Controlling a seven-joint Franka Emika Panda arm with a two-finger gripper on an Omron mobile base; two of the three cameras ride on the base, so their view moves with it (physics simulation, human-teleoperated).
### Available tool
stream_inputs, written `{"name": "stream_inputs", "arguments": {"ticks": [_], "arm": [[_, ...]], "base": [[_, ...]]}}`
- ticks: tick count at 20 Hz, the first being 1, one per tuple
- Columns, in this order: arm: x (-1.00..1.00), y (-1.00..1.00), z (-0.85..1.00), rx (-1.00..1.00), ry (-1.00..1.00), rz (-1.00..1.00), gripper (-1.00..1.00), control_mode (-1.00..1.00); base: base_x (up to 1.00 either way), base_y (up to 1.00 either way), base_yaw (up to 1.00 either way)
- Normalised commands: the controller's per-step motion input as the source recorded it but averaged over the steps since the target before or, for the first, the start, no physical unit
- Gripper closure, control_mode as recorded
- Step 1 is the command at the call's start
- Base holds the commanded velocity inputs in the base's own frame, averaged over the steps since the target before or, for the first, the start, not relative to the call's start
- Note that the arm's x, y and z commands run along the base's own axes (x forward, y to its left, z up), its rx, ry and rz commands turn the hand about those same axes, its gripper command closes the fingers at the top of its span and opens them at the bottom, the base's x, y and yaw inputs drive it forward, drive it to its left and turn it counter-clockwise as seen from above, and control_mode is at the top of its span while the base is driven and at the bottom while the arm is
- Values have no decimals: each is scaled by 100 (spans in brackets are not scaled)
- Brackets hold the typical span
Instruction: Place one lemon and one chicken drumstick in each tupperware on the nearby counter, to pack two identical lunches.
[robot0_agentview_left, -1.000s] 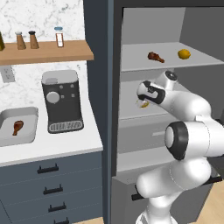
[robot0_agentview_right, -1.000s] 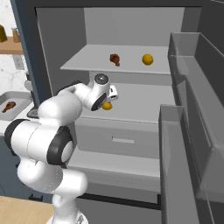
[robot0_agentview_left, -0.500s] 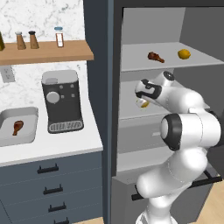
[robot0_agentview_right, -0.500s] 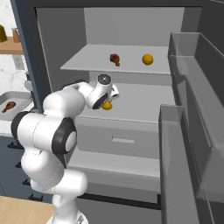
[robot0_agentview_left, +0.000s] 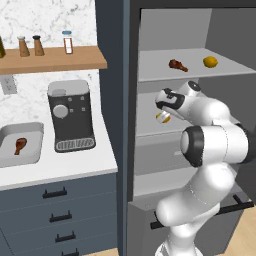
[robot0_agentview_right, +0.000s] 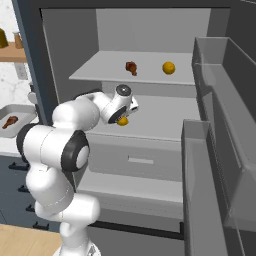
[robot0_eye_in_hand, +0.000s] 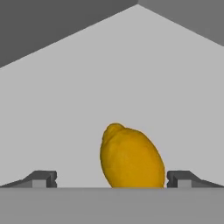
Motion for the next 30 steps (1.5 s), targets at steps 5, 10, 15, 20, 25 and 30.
{"name": "stream_inputs", "arguments": {"ticks": [5,10,15,20,25,30], "arm": [[12,0,-19,-2,0,7,-100,-100],[14,0,-12,-2,0,6,-100,-100],[6,0,-30,-3,0,4,-100,-100],[0,1,-22,-1,0,2,-100,-100],[0,6,0,0,0,0,-100,-100],[0,4,0,0,0,0,-100,-100]], "base": [[0,0,0],[0,0,0],[0,0,0],[0,0,0],[0,0,0],[0,0,0]]}}
